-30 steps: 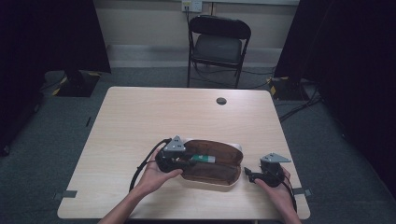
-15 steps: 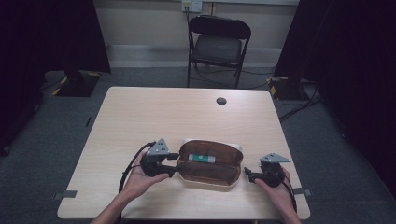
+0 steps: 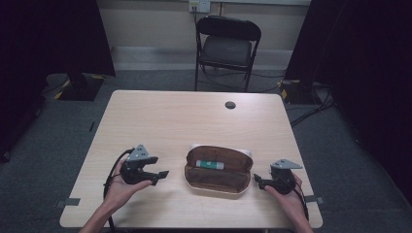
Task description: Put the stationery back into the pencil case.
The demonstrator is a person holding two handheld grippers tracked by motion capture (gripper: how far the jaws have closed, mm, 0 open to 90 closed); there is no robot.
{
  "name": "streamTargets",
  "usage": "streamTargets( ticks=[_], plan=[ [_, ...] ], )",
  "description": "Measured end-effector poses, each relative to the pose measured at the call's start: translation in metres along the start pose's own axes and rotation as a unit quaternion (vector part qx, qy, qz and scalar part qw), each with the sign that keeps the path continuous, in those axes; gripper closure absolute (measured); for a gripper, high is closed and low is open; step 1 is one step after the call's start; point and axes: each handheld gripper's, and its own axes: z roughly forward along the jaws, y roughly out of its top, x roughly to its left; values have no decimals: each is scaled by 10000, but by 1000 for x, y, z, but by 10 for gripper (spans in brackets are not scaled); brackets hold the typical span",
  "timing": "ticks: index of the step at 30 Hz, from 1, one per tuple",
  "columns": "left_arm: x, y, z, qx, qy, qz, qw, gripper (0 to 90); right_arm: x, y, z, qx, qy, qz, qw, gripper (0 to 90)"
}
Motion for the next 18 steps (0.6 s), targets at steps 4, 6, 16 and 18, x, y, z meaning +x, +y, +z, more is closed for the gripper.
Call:
streamTargets(
  ticks=[4,6,16,18],
  plan=[
    [14,-16,-6,236,264,-145,9993,254,0,0,0,1,0,-1,10000,206],
    [20,-25,-8,274,331,-248,9988,232,0,0,0,1,-1,0,10000,207],
    [42,-53,-10,648,743,-381,9944,171,0,0,0,5,1,-9,10000,205],
    [44,-57,-11,732,947,-426,9919,166,0,0,0,4,2,-5,10000,205]
  ],
)
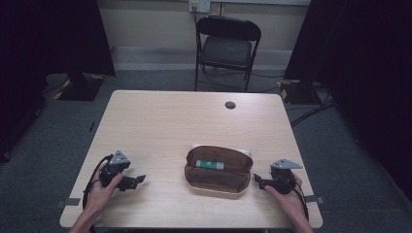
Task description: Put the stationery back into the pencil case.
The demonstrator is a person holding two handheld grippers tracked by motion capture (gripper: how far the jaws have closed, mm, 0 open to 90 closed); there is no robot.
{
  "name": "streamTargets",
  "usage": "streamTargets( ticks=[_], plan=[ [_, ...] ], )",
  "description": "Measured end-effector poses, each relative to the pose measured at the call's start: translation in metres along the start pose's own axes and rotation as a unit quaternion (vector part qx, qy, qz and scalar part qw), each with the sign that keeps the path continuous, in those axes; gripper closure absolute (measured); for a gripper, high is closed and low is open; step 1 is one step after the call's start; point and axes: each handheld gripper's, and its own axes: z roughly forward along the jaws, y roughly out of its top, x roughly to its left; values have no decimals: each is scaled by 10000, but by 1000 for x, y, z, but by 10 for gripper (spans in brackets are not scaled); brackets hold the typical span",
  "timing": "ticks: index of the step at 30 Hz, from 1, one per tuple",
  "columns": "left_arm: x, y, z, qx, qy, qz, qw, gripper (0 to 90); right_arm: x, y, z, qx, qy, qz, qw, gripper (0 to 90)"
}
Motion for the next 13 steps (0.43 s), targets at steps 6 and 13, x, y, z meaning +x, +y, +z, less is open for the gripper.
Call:
streamTargets(
  ticks=[6,13],
  plan=[
    [1,-10,8,-6,22,68,10000,146,0,0,0,2,1,-3,10000,205],
    [-2,-14,14,-282,-48,138,9995,57,0,0,0,4,-29,-1,10000,199]
  ],
)
